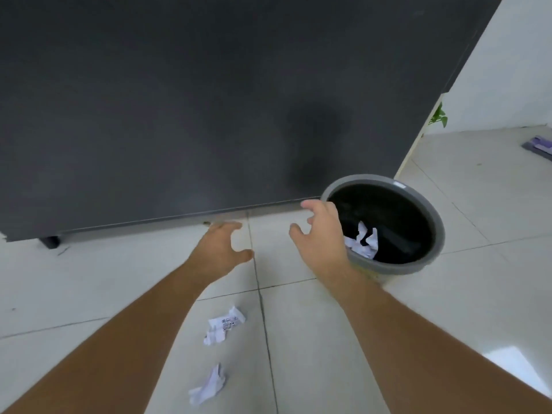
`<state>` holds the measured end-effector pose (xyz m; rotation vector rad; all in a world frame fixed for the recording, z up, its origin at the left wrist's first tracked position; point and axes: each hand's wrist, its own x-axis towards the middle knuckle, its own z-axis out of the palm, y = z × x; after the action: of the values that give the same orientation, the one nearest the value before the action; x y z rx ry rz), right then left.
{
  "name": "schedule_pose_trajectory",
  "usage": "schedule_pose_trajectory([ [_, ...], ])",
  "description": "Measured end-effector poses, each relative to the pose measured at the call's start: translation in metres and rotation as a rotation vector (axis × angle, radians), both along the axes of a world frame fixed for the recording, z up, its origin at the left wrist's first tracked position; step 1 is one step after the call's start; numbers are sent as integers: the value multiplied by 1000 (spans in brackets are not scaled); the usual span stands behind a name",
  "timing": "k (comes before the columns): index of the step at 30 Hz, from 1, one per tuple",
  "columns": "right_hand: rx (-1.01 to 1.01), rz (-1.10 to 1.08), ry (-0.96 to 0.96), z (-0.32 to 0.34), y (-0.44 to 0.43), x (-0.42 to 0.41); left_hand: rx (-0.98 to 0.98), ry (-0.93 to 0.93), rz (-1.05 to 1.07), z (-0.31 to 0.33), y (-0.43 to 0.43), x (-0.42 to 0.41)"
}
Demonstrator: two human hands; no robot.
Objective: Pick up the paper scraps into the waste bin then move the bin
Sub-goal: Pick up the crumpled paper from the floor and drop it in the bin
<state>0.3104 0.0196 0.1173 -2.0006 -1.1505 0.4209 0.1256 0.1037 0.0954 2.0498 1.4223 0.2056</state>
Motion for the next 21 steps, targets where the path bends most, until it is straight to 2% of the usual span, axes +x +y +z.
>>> schedule_pose_trajectory([
  [6,-175,198,56,-78,-5,-75,-133,215,-139,-88,-42,-76],
  [12,-395,304,37,-157,-19,-117,-212,405,-335,-154,-82,-109],
  [18,-580,418,-52,-206,-12,-141,-159,559,-462,-189,-99,-108],
  [21,-660,468,-74,-221,-8,-147,-42,631,-483,-201,-100,-106],
])
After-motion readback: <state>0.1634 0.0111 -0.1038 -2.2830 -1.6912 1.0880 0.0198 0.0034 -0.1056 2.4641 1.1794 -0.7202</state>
